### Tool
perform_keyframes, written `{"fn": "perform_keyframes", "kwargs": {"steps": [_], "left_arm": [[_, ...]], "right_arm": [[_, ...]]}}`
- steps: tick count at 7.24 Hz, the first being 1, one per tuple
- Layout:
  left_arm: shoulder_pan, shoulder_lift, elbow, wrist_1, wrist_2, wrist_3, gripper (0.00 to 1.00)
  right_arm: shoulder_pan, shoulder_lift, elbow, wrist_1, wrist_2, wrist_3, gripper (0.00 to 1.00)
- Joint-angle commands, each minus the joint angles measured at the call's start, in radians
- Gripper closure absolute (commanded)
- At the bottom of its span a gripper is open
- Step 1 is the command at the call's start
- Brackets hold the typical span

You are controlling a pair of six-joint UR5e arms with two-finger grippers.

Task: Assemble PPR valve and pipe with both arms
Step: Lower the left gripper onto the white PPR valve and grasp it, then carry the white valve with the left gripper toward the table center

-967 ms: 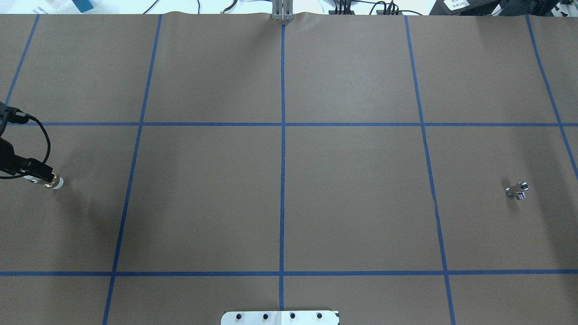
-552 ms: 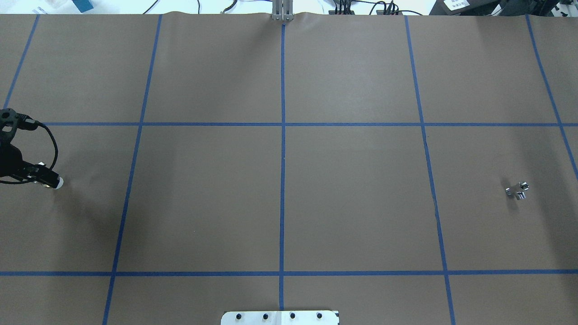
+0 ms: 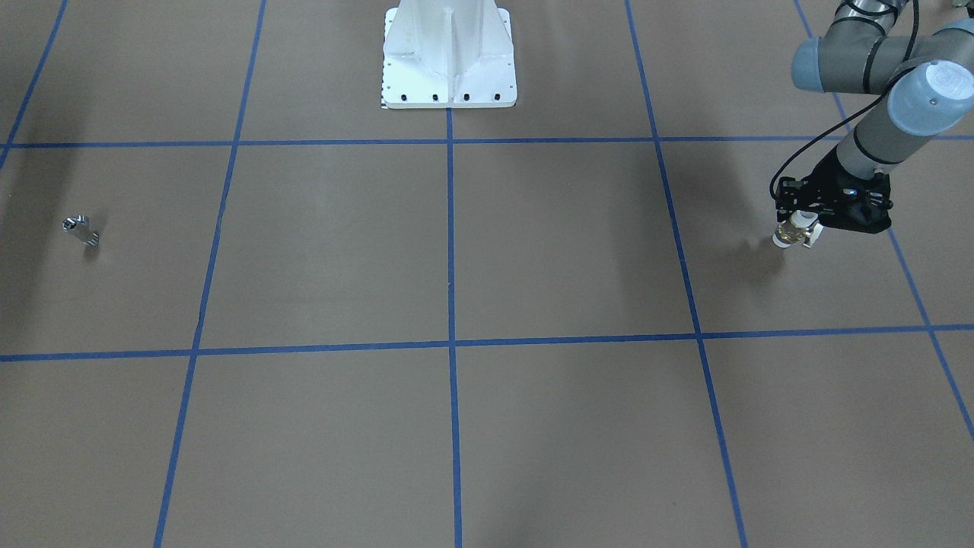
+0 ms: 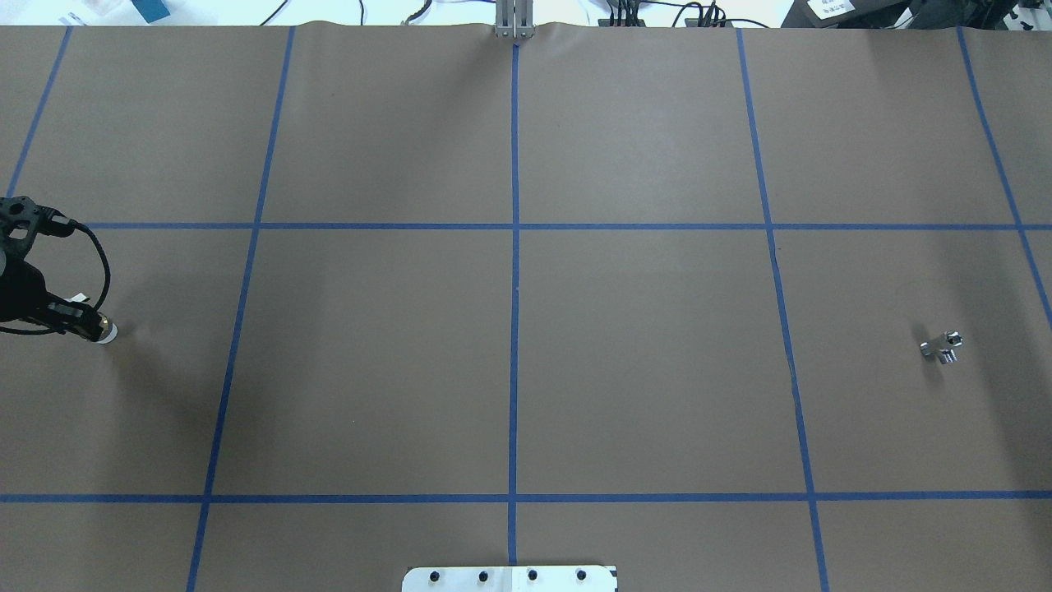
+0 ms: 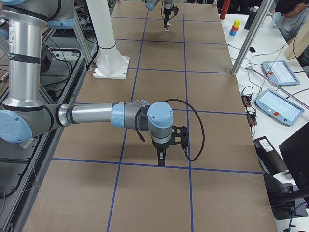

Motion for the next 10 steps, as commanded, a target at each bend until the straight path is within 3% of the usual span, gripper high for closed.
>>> {"fn": "perform_keyframes", "kwargs": {"steps": [1,2,5,8,9,10], "left_arm": [[-0.002,0.0,-0.042,0.011,-0.007,-0.004,1.0],[0.001,-0.009,-0.056,0.014,-0.007,-0.024,1.0],[0.075,-0.162,-0.058,0.041,-0.005,-0.257,1.0],[0.285,-0.495,-0.043,0.306,0.027,-0.539,1.0],[0.339,-0.607,-0.014,0.368,0.1,-0.61,1.0],[0.385,-0.728,0.087,0.38,0.121,-0.697,1.0]], "right_arm": [[0.0,0.0,0.0,0.0,0.0,0.001,0.0],[0.0,0.0,0.002,0.002,0.0,0.001,0.0],[-0.002,0.002,0.002,0.002,0.0,0.001,0.0],[-0.003,0.005,0.0,0.002,0.0,0.001,0.0],[-0.005,0.005,0.0,0.002,0.0,0.001,0.0],[-0.005,0.005,0.0,0.002,0.0,0.001,0.0]]}}
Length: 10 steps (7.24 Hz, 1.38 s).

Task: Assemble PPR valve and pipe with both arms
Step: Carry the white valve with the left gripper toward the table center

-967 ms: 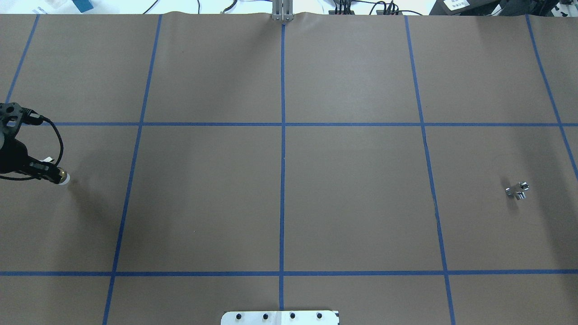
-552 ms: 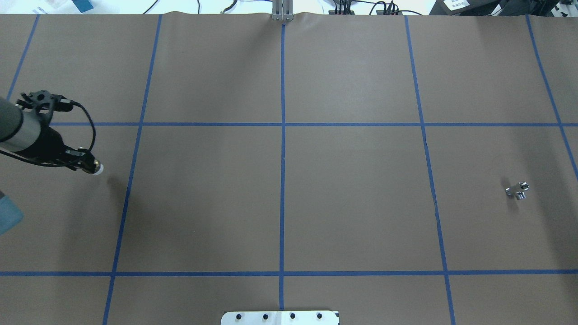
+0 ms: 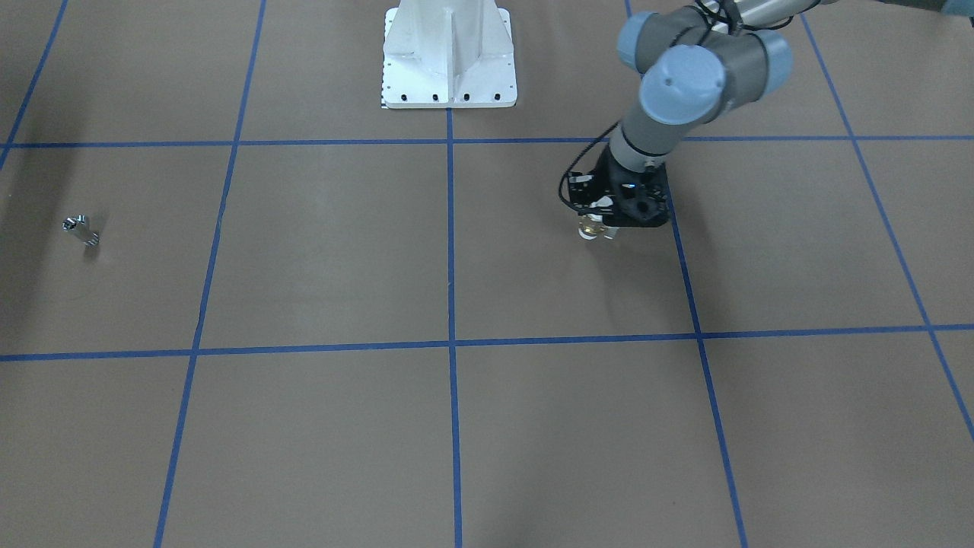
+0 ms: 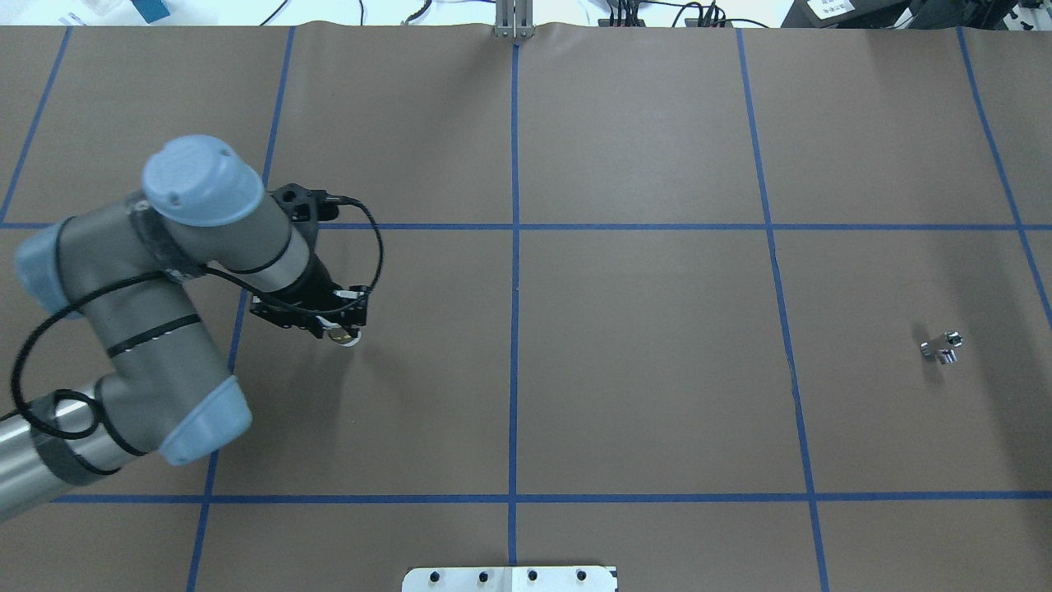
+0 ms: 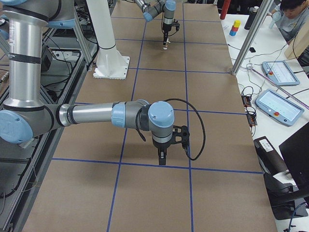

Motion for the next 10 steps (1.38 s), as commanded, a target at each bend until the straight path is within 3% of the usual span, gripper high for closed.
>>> {"fn": "perform_keyframes", "kwargs": {"steps": [1,3,7,9,10], "left_arm": [[0.085,-0.276,0.198,0.048,0.066,-0.155,1.0],[0.119,-0.395,0.308,0.045,0.093,-0.183,1.0],[0.138,-0.407,0.328,0.034,0.129,-0.2,0.98],[0.138,-0.409,0.331,0.034,0.129,-0.194,0.83],[0.138,-0.407,0.331,0.034,0.129,-0.193,0.69]], "right_arm": [[-0.002,0.0,0.0,0.0,0.0,0.0,0.0],[-0.002,0.0,0.0,0.0,0.0,0.0,0.0],[-0.002,0.0,0.0,-0.002,0.0,0.0,0.0],[-0.002,0.0,-0.002,0.0,0.0,0.0,0.0],[-0.002,0.0,-0.002,-0.002,0.0,0.0,0.0]]}}
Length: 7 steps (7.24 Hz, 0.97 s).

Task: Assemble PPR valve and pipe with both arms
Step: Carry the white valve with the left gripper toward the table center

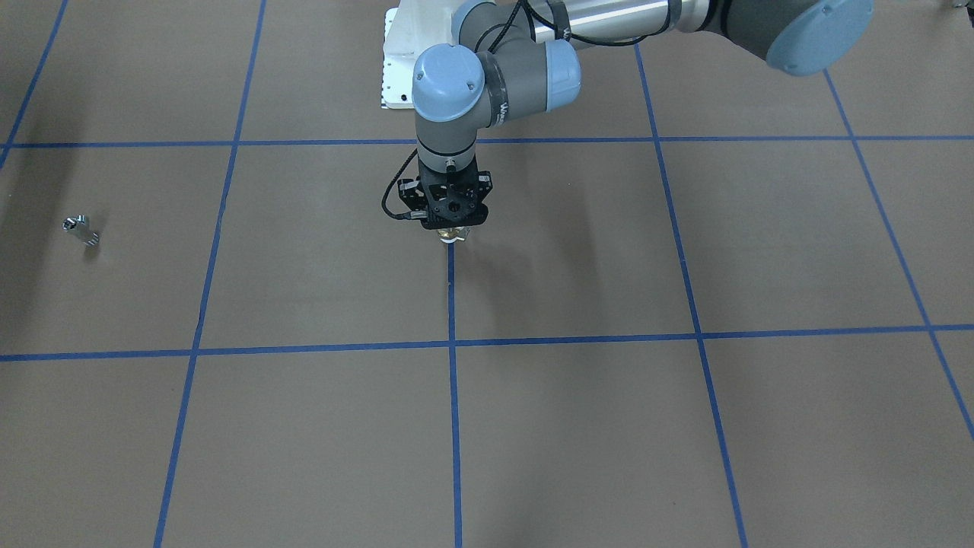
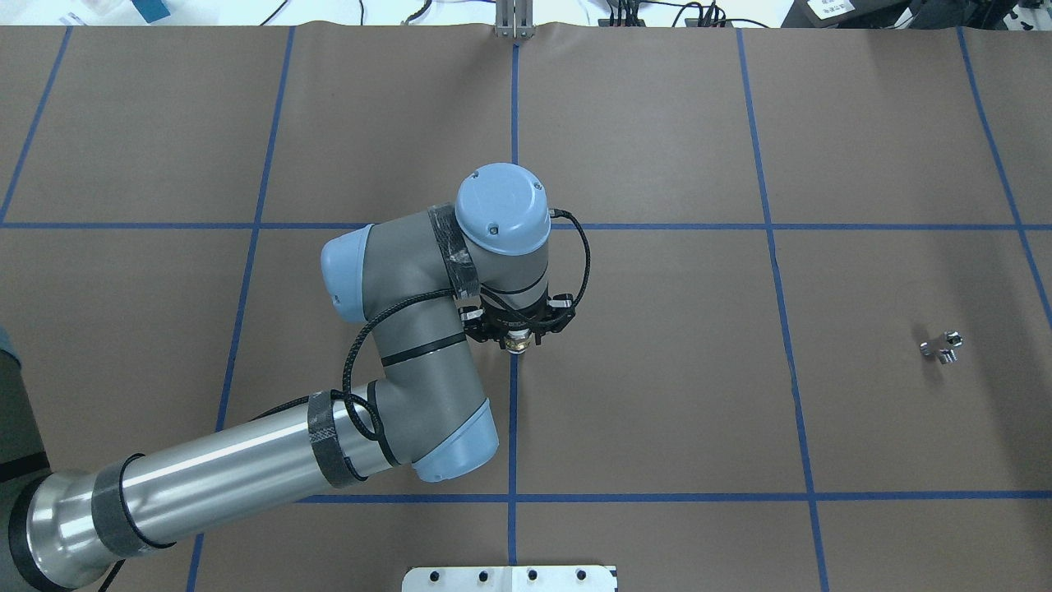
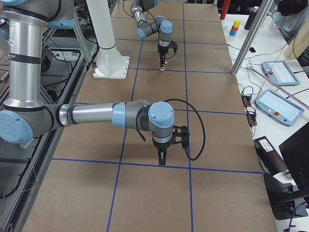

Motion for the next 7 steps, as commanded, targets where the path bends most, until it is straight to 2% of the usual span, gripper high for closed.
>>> {"fn": "perform_keyframes", "kwargs": {"steps": [1,3,5,7], "left_arm": [[0.002,0.0,0.001,0.0,0.0,0.003,0.51],[0.005,0.003,0.001,-0.002,0.0,0.003,0.29],[0.005,0.008,0.001,-0.04,0.002,0.003,0.12],[-0.003,0.006,-0.046,-0.028,0.0,0.004,0.04]], "right_arm": [[0.0,0.0,-0.001,-0.001,0.0,0.0,0.0],[0.0,0.0,-0.001,-0.001,0.0,0.0,0.0],[0.0,0.002,-0.001,-0.001,-0.002,0.0,0.0],[0.0,0.006,-0.001,-0.001,0.0,0.0,0.0]]}}
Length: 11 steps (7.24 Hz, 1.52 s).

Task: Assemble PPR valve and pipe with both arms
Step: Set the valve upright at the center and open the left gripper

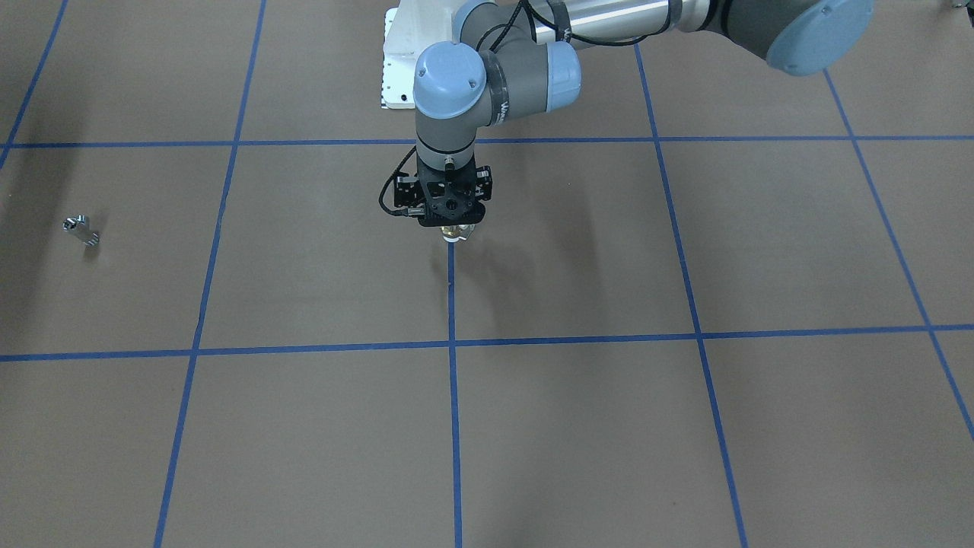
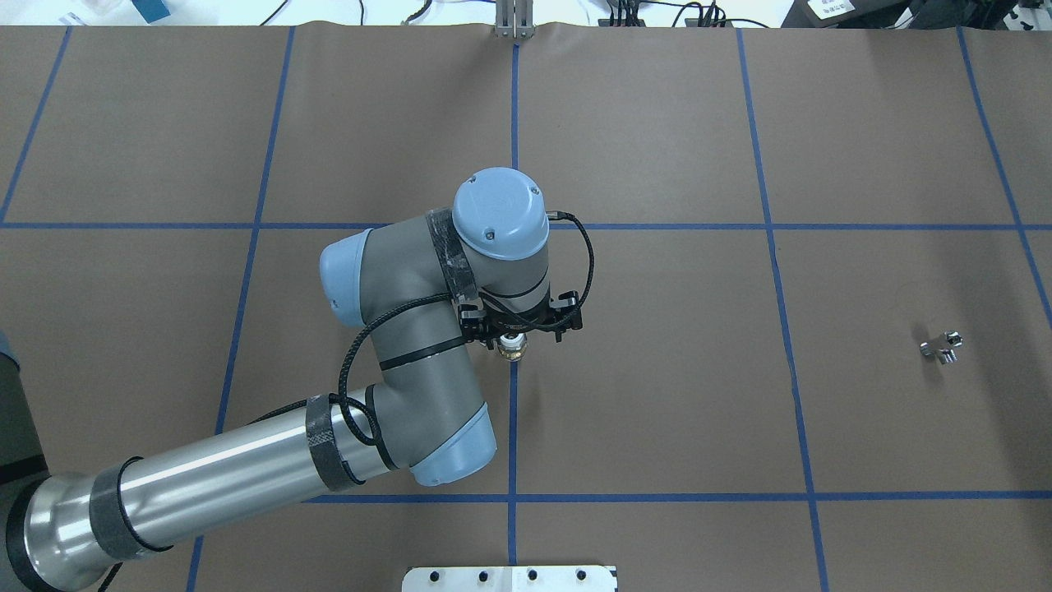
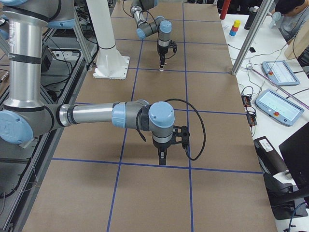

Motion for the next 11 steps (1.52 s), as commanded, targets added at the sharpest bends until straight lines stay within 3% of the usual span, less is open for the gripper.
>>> {"fn": "perform_keyframes", "kwargs": {"steps": [1,5,7,8,11], "left_arm": [[-0.034,0.011,-0.08,0.031,-0.001,-0.001,0.01],[-0.092,0.249,-0.492,0.263,-0.001,0.209,0.01],[-0.144,0.442,-0.704,0.281,-0.005,0.363,0.01],[-0.198,0.531,-0.761,0.281,-0.01,0.46,0.01],[-0.512,0.781,-0.788,0.278,-0.206,0.977,0.01]], "right_arm": [[0.0,0.005,0.002,0.0,0.001,0.005,0.0],[-0.067,0.005,0.055,0.002,0.015,0.125,0.0],[-0.139,0.005,0.086,0.005,0.025,0.21,0.0],[-0.185,0.005,0.1,0.03,0.029,0.289,0.0],[-0.351,-0.095,0.092,0.399,0.023,0.636,0.0]]}}
